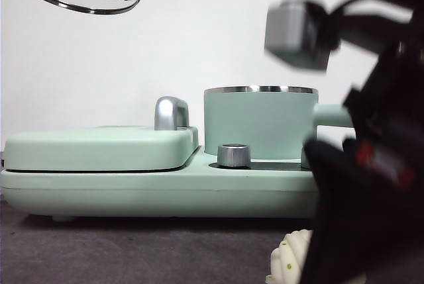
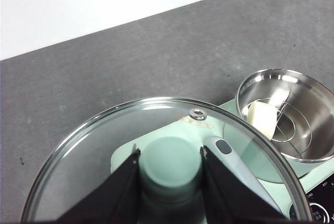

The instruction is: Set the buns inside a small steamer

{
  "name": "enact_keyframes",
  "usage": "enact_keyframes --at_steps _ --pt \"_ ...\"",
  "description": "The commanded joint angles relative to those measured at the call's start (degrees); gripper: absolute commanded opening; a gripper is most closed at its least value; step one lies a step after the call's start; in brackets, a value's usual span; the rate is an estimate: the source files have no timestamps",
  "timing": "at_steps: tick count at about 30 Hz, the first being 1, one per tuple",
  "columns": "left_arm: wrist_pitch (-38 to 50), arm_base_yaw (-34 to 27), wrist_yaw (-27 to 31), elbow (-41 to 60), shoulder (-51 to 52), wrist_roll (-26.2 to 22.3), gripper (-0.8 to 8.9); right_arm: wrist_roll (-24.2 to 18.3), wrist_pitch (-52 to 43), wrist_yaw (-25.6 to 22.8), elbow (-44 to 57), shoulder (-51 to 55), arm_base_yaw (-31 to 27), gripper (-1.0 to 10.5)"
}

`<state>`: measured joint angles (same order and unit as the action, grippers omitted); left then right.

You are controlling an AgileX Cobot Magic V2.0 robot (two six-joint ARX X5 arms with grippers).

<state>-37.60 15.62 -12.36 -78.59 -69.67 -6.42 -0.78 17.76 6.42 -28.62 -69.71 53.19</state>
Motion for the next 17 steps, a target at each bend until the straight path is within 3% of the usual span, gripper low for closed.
enact_keyframes --at_steps 1,5,11,17 --pt "1.4 0.2 -0.5 -1.6 0.0 -0.4 0.11 0.9 -0.5 0.2 -0.3 -2.8 0.8 3.5" --pt "1.5 0.2 -0.5 -1.6 0.0 -0.4 0.11 2.0 -1.3 0.2 -0.3 -3.5 0.9 2.1" --pt "1.4 0.2 -0.5 -1.6 0.0 -0.4 0.11 4.6 1.3 0.2 -2.3 0.9 0.8 2.1" --pt "1.4 0.2 -0.5 -1.6 0.0 -0.4 0.11 7.5 10.5 -0.4 -8.0 7.0 0.8 2.1"
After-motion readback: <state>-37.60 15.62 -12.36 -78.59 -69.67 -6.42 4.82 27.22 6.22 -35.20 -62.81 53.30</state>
